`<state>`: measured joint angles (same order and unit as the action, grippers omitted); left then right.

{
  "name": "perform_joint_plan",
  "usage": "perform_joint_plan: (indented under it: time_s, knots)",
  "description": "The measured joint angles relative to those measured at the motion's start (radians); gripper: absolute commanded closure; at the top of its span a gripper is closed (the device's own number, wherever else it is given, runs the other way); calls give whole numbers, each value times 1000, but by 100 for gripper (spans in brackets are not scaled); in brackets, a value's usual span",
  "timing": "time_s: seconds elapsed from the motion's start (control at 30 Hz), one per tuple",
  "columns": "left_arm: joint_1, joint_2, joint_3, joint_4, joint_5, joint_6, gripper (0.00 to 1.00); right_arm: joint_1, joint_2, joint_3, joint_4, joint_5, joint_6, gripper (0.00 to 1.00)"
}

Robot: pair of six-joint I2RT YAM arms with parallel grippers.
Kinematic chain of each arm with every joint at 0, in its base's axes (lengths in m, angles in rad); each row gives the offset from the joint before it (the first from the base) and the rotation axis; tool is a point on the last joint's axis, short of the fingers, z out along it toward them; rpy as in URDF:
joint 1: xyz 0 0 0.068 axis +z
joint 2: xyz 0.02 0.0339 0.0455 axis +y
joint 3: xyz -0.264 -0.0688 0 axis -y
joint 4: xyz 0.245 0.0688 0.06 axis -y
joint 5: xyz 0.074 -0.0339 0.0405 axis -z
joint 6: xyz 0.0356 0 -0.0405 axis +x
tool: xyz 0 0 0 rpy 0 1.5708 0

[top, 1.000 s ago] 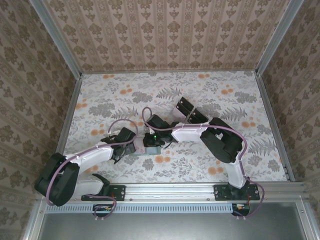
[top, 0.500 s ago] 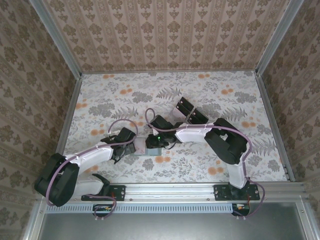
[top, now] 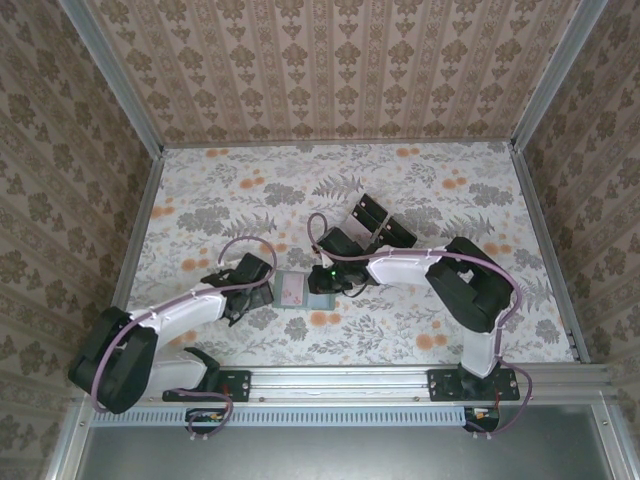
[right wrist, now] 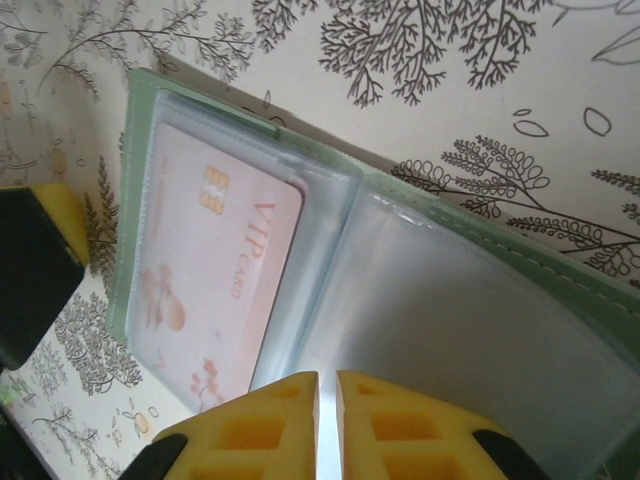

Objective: Put the credit cards into the card holder
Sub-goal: Insert the credit card into the card slot.

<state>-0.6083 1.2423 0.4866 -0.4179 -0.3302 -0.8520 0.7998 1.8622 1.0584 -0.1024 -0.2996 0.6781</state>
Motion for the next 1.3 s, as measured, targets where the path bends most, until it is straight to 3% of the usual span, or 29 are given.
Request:
perform_joint_plan:
  time_s: [1.3]
  knots:
    - [-8,39,18,20,5,26,0,35,136,169,-18,-23,5,92]
